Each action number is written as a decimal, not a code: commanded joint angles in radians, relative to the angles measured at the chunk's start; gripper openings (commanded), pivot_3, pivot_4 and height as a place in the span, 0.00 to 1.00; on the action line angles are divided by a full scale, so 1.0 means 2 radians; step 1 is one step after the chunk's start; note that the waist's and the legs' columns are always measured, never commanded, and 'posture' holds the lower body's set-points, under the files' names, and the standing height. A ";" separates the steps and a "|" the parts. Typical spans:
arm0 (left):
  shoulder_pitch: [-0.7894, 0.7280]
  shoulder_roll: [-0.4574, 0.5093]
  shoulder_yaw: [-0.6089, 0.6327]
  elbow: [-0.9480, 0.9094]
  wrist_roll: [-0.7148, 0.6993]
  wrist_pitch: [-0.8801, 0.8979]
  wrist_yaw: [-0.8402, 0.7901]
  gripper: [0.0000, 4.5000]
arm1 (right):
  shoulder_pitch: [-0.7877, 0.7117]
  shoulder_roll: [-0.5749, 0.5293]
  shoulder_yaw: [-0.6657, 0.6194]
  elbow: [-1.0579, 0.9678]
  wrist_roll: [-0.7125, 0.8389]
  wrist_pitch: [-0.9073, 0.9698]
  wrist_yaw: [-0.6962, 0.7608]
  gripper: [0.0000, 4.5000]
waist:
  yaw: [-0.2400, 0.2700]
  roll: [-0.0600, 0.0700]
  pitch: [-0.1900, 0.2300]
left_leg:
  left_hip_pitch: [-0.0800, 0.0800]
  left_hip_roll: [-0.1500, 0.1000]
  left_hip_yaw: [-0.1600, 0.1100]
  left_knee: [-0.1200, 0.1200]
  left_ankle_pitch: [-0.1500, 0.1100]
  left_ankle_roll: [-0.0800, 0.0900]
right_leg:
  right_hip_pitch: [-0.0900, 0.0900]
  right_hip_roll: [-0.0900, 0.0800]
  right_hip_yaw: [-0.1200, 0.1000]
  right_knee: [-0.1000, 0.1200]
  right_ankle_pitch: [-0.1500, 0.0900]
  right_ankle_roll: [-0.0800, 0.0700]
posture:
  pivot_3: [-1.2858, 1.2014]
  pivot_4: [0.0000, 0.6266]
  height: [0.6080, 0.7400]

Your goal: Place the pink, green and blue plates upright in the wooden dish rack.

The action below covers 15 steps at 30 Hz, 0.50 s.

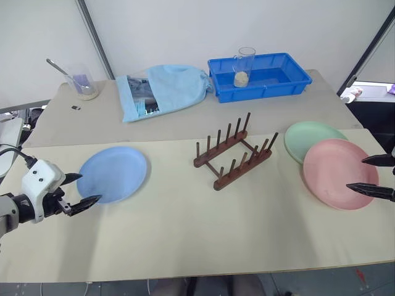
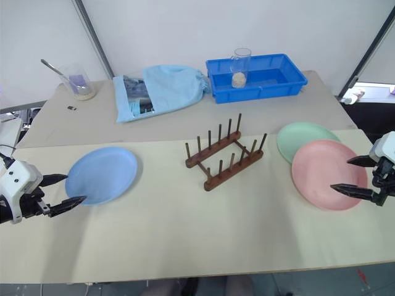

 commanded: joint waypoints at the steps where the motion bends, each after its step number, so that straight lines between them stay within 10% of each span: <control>1: -0.013 -0.011 -0.018 -0.065 -0.033 0.014 0.000 0.99 | -0.015 0.001 -0.010 -0.035 0.019 0.006 -0.002 1.00 | 0.000 0.000 0.000 | 0.000 0.000 0.000 0.000 0.000 0.000 | 0.000 0.000 0.000 0.000 0.000 0.000 | 0.52 0.24 1.00; 15: -0.148 -0.237 -0.335 -0.086 0.069 -0.010 0.152 0.99 | 0.060 0.049 -0.078 -0.307 0.175 0.189 -0.027 1.00 | 0.014 -0.002 0.000 | 0.000 0.000 0.001 0.001 0.000 0.000 | 0.002 0.000 0.000 -0.001 0.002 0.000 | 0.52 0.24 1.00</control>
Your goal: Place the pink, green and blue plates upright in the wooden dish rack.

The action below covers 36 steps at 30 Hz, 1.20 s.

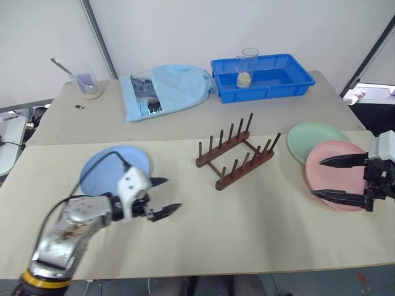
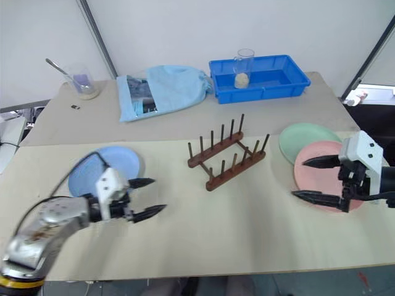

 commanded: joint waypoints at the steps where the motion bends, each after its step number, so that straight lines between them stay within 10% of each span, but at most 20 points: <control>1: -0.022 -0.046 -0.049 0.038 0.048 -0.043 0.043 0.99 | 0.012 0.003 -0.032 -0.043 0.026 0.029 -0.014 1.00 | 0.002 -0.001 0.000 | 0.000 0.000 0.000 0.000 0.000 0.000 | 0.000 0.000 0.000 0.000 0.000 0.000 | 0.52 0.24 1.00; 14: -0.097 -0.202 -0.127 0.233 0.132 -0.134 0.116 0.99 | 0.050 0.024 -0.051 -0.095 0.034 0.051 -0.050 1.00 | 0.009 -0.002 0.000 | 0.000 0.000 0.001 0.001 0.001 0.002 | 0.000 0.000 0.001 0.000 0.001 0.001 | 0.52 0.24 1.00; 19: -0.108 -0.224 -0.133 0.266 0.144 -0.148 0.122 0.61 | 0.057 0.024 -0.059 -0.103 0.038 0.057 -0.054 1.00 | 0.009 -0.003 0.000 | 0.000 0.000 0.002 0.001 0.002 0.003 | 0.000 0.000 0.001 -0.001 0.001 0.001 | 0.52 0.24 1.00; 23: -0.109 -0.228 -0.134 0.273 0.145 -0.150 0.120 0.20 | 0.064 0.027 -0.064 -0.111 0.039 0.059 -0.059 1.00 | 0.013 -0.003 0.000 | 0.000 0.000 0.003 0.002 0.002 0.003 | 0.000 0.000 0.001 -0.001 0.001 0.001 | 0.52 0.24 1.00; 36: -0.138 -0.109 -0.117 0.240 0.082 -0.185 -0.080 0.19 | 0.134 0.034 -0.114 -0.135 0.016 0.046 -0.039 1.00 | 0.012 -0.003 0.000 | -0.001 0.001 0.003 0.002 0.002 0.003 | -0.001 0.000 0.001 0.000 0.001 0.002 | 0.52 0.24 1.00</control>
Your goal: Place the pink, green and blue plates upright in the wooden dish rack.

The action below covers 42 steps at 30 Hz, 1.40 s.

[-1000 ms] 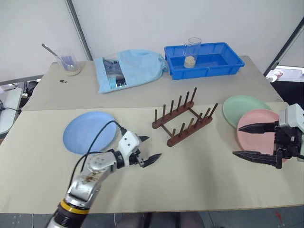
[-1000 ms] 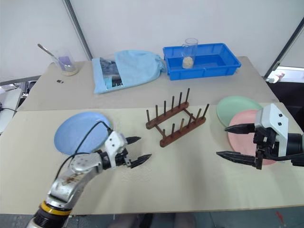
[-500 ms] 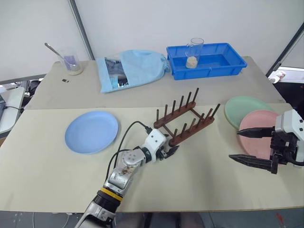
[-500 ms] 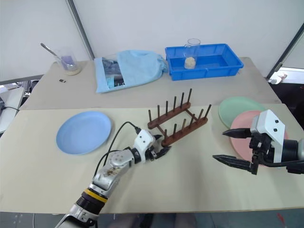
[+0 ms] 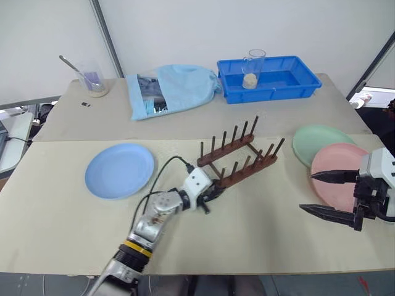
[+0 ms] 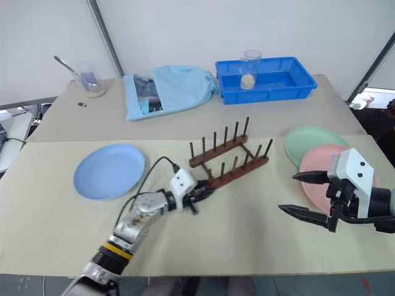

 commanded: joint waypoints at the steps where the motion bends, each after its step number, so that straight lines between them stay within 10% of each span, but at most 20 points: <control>1: -0.026 0.024 -0.007 -0.010 -0.020 -0.028 -0.081 0.19 | 0.024 0.000 -0.039 -0.027 -0.006 -0.008 0.018 1.00 | 0.001 0.000 0.000 | 0.000 0.000 0.000 0.000 0.000 0.000 | 0.000 0.000 0.000 0.000 0.000 0.000 | 0.52 0.24 1.00; 21: -0.197 -0.048 -0.010 0.288 0.018 -0.173 -0.185 0.19 | 0.105 0.035 -0.093 -0.079 -0.017 -0.001 0.011 1.00 | -0.004 -0.002 0.001 | -0.001 0.000 0.001 0.002 -0.001 0.001 | 0.001 0.000 0.000 -0.002 0.001 0.001 | 0.52 0.24 1.00; 22: -0.199 -0.047 -0.007 0.292 0.019 -0.176 -0.185 0.42 | 0.105 0.035 -0.091 -0.079 -0.017 -0.001 0.009 1.00 | -0.004 -0.002 0.001 | -0.001 0.000 0.001 0.002 -0.001 0.001 | 0.001 0.000 0.000 -0.002 0.001 0.001 | 0.52 0.24 1.00; 27: -0.189 -0.022 0.011 0.267 0.021 -0.187 -0.178 0.89 | 0.097 0.029 -0.072 -0.072 -0.023 -0.007 -0.002 1.00 | -0.009 -0.002 0.001 | -0.003 0.000 0.001 0.005 -0.001 0.002 | 0.000 0.000 0.000 -0.002 0.001 0.002 | 0.52 0.24 1.00; 32: -0.128 0.053 0.028 0.102 -0.034 -0.079 -0.231 0.89 | 0.073 0.013 -0.010 -0.050 -0.067 -0.022 -0.033 1.00 | -0.015 -0.002 0.001 | -0.003 0.000 0.001 0.005 -0.001 0.002 | -0.001 0.000 0.000 -0.001 0.001 0.002 | 0.52 0.24 1.00; 36: -0.062 0.105 0.003 -0.030 -0.058 0.011 -0.258 0.60 | 0.036 0.004 0.068 -0.018 -0.100 -0.053 -0.047 1.00 | -0.016 -0.002 0.001 | -0.003 -0.001 0.001 0.005 -0.001 0.002 | -0.001 0.000 0.000 -0.001 0.001 0.002 | 0.52 0.24 1.00; 42: -0.044 0.066 -0.031 -0.053 -0.007 0.022 -0.180 0.00 | -0.023 -0.004 0.166 0.039 -0.154 -0.092 -0.060 0.52 | -0.005 -0.002 0.001 | -0.003 -0.001 0.001 0.005 -0.001 0.001 | 0.000 -0.001 -0.001 -0.001 0.002 0.002 | 0.52 0.24 1.00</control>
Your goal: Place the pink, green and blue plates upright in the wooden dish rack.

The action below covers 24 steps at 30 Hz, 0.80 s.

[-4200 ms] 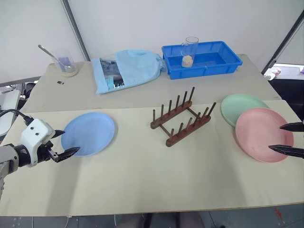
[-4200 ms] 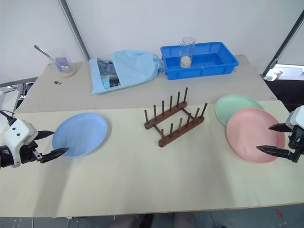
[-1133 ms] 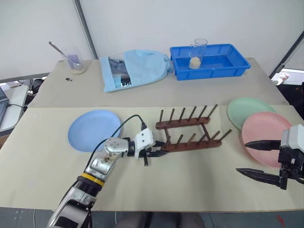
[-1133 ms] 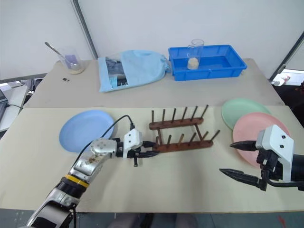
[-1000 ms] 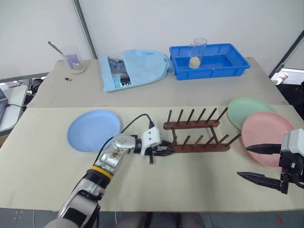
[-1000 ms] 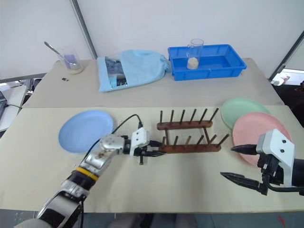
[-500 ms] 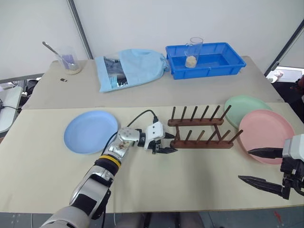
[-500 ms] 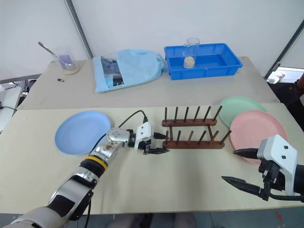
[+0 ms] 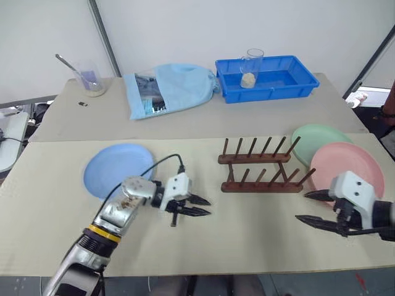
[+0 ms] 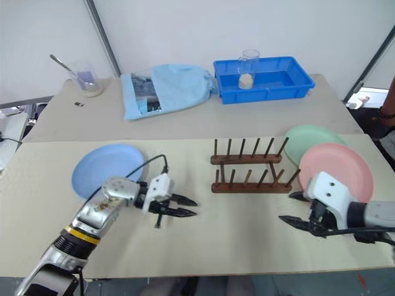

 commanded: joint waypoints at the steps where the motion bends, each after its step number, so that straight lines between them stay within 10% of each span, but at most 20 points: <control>1: -0.005 -0.027 -0.014 -0.003 0.038 -0.010 0.061 0.00 | -0.035 -0.001 0.047 0.037 -0.039 -0.035 -0.016 0.44 | 0.000 0.000 0.000 | 0.000 0.000 0.000 0.000 0.000 0.000 | 0.000 0.000 0.000 0.000 0.000 0.000 | 0.52 0.24 1.00; 7: -0.005 -0.078 -0.026 0.033 0.092 -0.016 0.153 0.00 | -0.112 0.024 0.137 0.129 -0.108 -0.095 -0.047 0.01 | -0.006 0.000 0.000 | 0.000 0.000 0.000 0.000 0.000 0.000 | -0.001 0.000 0.000 0.000 0.000 0.000 | 0.52 0.24 1.00; 24: -0.061 -0.120 -0.015 0.155 0.145 -0.078 0.252 0.00 | -0.213 0.091 0.185 0.220 -0.167 -0.152 -0.101 0.01 | -0.005 0.000 0.000 | 0.001 0.000 0.001 0.000 0.000 -0.001 | -0.001 0.000 0.000 0.001 0.001 -0.001 | 0.52 0.24 1.00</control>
